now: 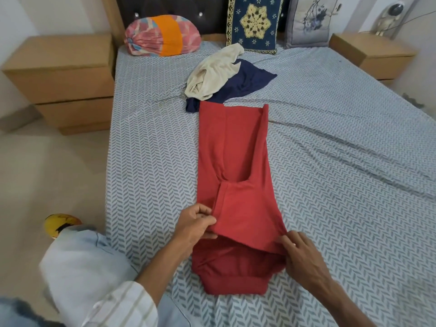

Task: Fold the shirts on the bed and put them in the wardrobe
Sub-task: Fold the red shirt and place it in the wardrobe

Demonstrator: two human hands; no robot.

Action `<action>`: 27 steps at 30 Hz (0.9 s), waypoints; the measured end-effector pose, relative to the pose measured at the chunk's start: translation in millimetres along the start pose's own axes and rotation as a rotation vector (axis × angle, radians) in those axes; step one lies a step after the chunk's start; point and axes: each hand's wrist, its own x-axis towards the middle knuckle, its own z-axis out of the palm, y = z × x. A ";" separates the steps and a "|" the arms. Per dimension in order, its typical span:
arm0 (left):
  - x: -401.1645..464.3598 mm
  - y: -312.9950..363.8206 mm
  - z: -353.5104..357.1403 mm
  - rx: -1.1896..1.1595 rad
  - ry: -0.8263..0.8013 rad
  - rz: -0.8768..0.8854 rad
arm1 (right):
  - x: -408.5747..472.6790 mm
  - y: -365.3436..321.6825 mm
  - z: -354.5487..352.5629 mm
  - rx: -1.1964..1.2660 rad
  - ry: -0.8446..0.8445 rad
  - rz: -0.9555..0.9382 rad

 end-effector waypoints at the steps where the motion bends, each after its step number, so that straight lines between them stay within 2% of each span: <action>1: 0.2 -8.5 -3.5 0.063 0.025 -0.066 | -0.2 0.5 0.7 -0.001 -0.065 0.002; 3: 2.6 -23.0 -7.0 0.199 0.059 -0.189 | 1.5 1.6 -3.1 0.028 -0.186 0.028; 5: 9.0 -27.7 -8.4 0.450 0.109 -0.157 | 9.5 1.8 -14.2 0.066 -0.223 0.046; 7: 20.8 -24.8 -3.3 0.774 0.192 0.059 | 24.7 3.5 -22.7 0.138 -0.212 0.079; 8: 26.9 -19.6 0.0 0.859 0.231 0.217 | 35.9 2.0 -27.3 0.175 -0.175 0.103; 11: 56.8 -2.3 24.5 0.905 0.178 0.584 | 82.9 2.8 -29.1 0.234 -0.101 0.203; 13: 78.3 11.6 44.8 0.919 0.087 0.667 | 124.3 0.0 -29.3 0.200 -0.100 0.265; 16: 111.8 27.1 69.4 0.912 -0.049 0.578 | 193.6 -5.5 -28.2 0.173 -0.044 0.266; 19: 147.7 29.9 79.4 0.914 -0.149 0.282 | 270.3 3.5 -14.2 0.192 -0.058 0.328; 20: 150.5 29.8 79.2 0.909 -0.160 0.236 | 291.4 8.2 -9.3 0.185 -0.064 0.339; 25: 168.2 30.1 76.3 0.862 -0.229 0.194 | 383.0 44.8 14.9 0.107 -0.143 0.505; 27: 168.6 30.6 72.5 0.826 -0.246 0.210 | 418.1 62.0 17.9 0.079 -0.116 0.591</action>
